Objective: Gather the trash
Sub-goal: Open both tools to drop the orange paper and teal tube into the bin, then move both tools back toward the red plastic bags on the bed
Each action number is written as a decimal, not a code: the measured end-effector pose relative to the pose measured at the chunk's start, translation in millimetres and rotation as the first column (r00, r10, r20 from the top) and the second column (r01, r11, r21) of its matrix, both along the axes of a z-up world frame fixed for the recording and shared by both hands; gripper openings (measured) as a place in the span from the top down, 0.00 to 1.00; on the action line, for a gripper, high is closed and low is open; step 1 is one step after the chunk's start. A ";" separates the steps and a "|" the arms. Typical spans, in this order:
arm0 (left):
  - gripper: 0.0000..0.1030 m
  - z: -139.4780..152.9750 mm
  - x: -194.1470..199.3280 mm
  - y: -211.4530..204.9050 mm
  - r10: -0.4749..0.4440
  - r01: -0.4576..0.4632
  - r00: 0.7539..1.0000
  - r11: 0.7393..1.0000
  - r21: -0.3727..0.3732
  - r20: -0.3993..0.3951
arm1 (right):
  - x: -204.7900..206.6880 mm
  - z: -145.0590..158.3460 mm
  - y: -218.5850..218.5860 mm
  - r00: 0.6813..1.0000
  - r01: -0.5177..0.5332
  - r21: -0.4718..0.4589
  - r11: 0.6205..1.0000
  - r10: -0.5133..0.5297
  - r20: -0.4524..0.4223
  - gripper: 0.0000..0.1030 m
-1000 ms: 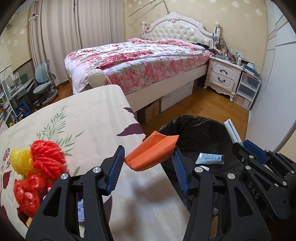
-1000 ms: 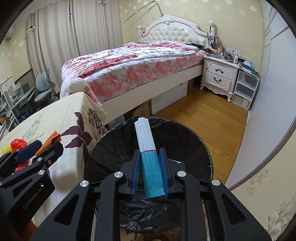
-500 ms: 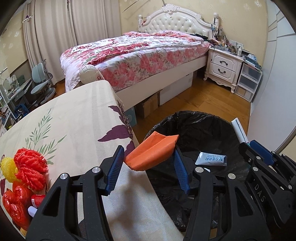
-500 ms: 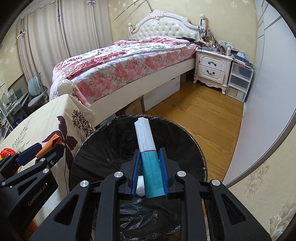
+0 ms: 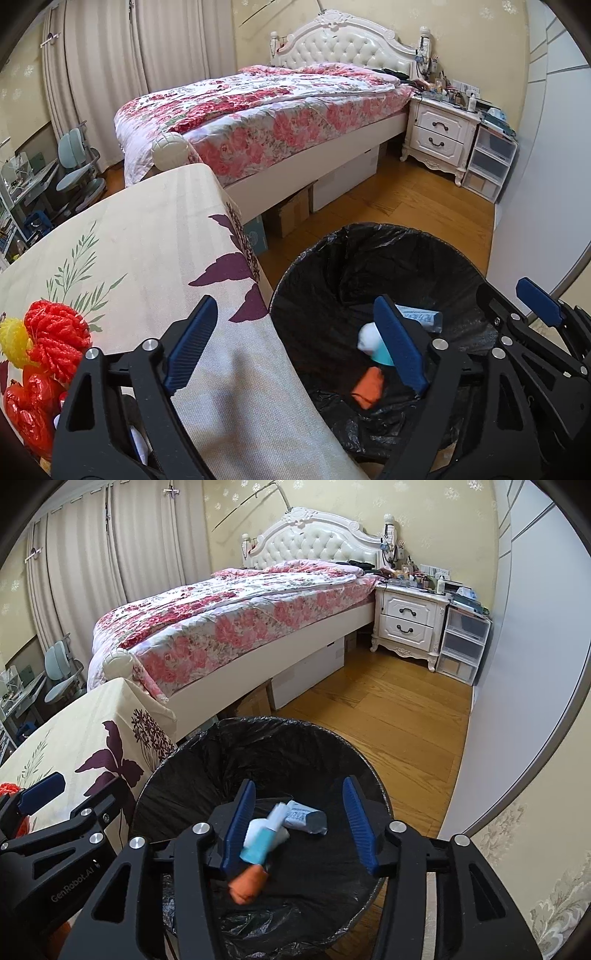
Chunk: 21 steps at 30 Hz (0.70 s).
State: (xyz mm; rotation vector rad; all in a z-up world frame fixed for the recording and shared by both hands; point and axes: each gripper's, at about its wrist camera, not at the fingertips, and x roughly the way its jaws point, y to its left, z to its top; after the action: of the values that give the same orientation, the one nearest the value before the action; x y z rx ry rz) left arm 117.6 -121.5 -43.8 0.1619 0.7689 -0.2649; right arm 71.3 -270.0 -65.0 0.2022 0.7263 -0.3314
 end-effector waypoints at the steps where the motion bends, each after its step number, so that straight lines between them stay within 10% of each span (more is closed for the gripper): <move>1: 0.16 0.5 -0.1 0.3 0.001 -0.001 1.000 1.000 -0.001 0.002 | -0.7 0.6 0.2 1.000 0.001 -0.002 1.000 -0.001 0.002 0.44; 21: 0.15 36.1 -46.0 69.7 0.123 -0.123 0.991 0.992 -0.008 0.053 | -19.9 16.9 35.8 0.997 -0.082 -0.025 0.996 0.082 0.009 0.37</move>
State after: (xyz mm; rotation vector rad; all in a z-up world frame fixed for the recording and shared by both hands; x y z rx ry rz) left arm 71.6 -51.8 -7.6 0.1158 0.7222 -0.1453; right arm 51.4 -234.2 -48.1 0.1504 0.7183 -0.2611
